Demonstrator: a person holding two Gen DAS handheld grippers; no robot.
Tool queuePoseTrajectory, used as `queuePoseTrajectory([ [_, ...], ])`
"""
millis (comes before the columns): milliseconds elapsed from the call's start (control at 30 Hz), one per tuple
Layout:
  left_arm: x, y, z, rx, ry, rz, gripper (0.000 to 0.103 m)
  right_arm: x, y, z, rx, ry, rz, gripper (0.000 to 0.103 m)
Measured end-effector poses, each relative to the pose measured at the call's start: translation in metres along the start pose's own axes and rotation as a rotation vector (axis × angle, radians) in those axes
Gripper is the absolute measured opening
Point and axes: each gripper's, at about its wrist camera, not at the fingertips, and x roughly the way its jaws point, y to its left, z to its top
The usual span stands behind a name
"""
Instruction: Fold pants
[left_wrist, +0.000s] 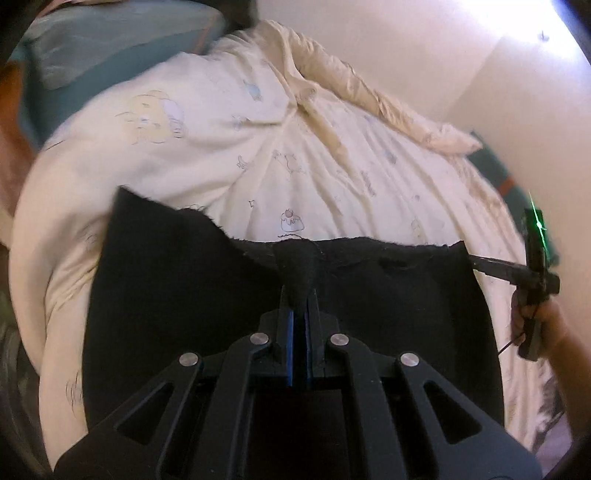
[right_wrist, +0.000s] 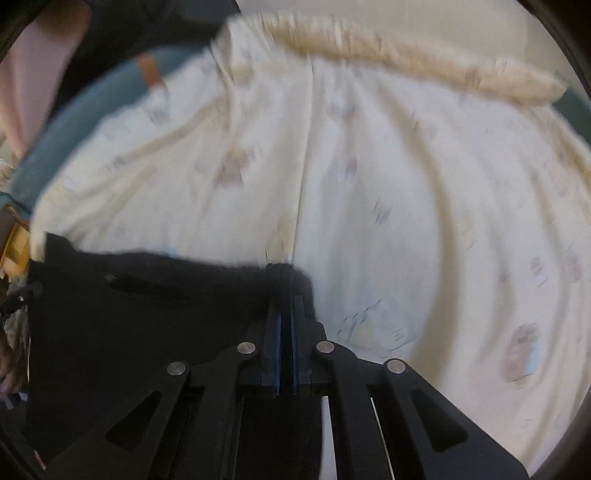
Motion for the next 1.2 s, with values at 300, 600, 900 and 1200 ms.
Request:
queuePoseTrajectory([
  [300, 0.024, 0.007, 0.000, -0.051, 0.139, 0.145, 0.036, -0.034, -0.008, -0.005, 0.048, -0.068, -0.118, 0.068],
  [600, -0.052, -0.011, -0.053, -0.021, 0.102, 0.084, 0.067, -0.144, -0.015, -0.083, 0.133, -0.149, 0.063, 0.068],
  [900, -0.105, -0.061, -0.173, 0.025, 0.216, -0.087, 0.067, -0.229, 0.002, -0.236, 0.351, -0.211, 0.143, 0.072],
  [1200, -0.133, -0.082, -0.228, 0.030, 0.237, -0.111, 0.067, -0.209, 0.025, -0.358, 0.431, -0.005, 0.124, 0.072],
])
